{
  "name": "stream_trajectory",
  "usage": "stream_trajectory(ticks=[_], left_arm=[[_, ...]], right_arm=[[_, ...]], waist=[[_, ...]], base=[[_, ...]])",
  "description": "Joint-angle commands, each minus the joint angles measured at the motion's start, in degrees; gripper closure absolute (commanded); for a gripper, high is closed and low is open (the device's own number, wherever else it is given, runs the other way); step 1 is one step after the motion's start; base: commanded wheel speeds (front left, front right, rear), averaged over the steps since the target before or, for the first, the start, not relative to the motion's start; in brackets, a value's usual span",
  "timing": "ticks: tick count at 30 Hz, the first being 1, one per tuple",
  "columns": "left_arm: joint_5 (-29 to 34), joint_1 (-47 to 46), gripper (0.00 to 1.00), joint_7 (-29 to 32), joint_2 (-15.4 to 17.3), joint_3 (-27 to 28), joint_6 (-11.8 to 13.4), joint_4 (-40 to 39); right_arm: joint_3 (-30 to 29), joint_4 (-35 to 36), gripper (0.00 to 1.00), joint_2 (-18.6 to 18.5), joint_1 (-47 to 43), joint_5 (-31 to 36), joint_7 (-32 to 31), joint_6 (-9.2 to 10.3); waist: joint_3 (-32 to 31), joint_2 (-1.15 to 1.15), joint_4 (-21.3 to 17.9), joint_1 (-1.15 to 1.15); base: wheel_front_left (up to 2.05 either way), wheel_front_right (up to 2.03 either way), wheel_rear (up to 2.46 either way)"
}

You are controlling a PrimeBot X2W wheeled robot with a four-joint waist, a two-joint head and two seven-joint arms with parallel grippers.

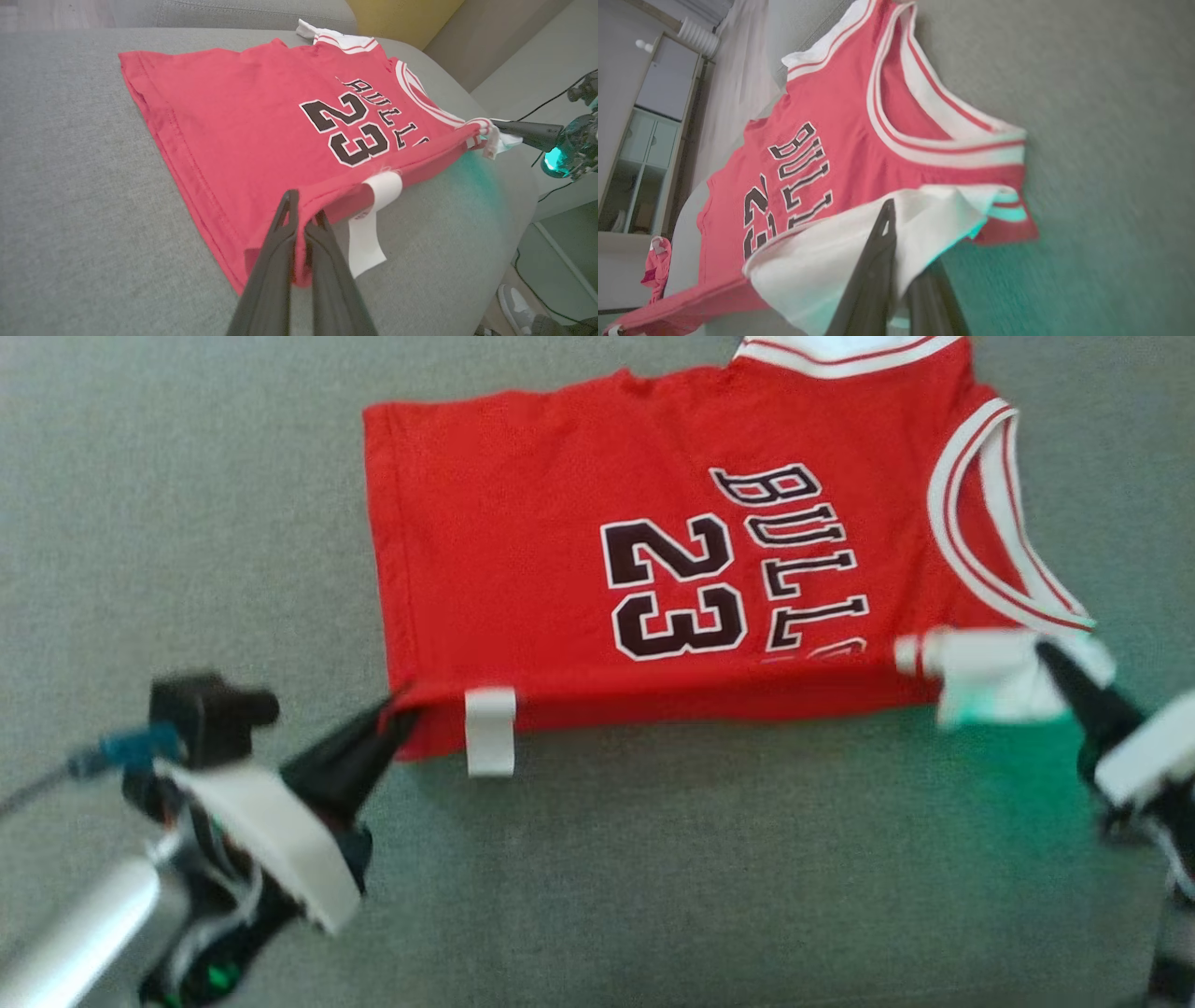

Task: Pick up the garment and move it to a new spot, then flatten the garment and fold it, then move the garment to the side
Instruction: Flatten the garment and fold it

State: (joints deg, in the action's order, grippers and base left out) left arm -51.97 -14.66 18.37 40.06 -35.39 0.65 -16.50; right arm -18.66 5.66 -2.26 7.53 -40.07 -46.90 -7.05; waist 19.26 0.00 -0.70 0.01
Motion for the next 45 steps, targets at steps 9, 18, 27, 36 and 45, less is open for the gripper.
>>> stream_trajectory(ticks=[9,18,27,36,45], left_arm=[[-3.6,-14.2,1.00,8.1,-0.9,3.1,-1.6,6.8],[-1.9,-14.5,0.00,1.9,-6.4,3.2,0.2,13.2],[-3.6,-2.5,0.00,-3.4,-6.4,5.4,6.4,6.5],[-5.1,-2.7,0.00,-2.8,-8.8,4.1,5.9,8.9],[-6.1,-3.8,0.00,-1.4,-10.4,2.5,4.8,10.3]], right_arm=[[-0.3,-2.0,0.00,-0.6,18.9,8.3,-8.3,-0.44],[4.5,4.2,0.00,-0.6,16.8,13.1,-3.9,-0.44],[8.2,14.1,0.00,-4.3,3.6,26.5,-0.4,-0.44],[7.1,4.1,0.00,-7.3,5.5,31.3,2.9,-0.44],[8.1,-0.1,0.00,-8.3,6.8,30.9,1.9,-0.44]], waist=[[5.6,0.00,1.7,-0.01],[4.8,0.00,1.3,-0.01],[6.1,0.00,0.6,-0.01],[8.1,0.00,1.6,-0.01],[7.7,0.00,1.3,-0.01]], base=[[0.00,0.00,0.00],[0.00,0.00,0.00],[0.00,0.00,0.00],[0.00,0.00,0.00],[0.00,0.00,0.00]])
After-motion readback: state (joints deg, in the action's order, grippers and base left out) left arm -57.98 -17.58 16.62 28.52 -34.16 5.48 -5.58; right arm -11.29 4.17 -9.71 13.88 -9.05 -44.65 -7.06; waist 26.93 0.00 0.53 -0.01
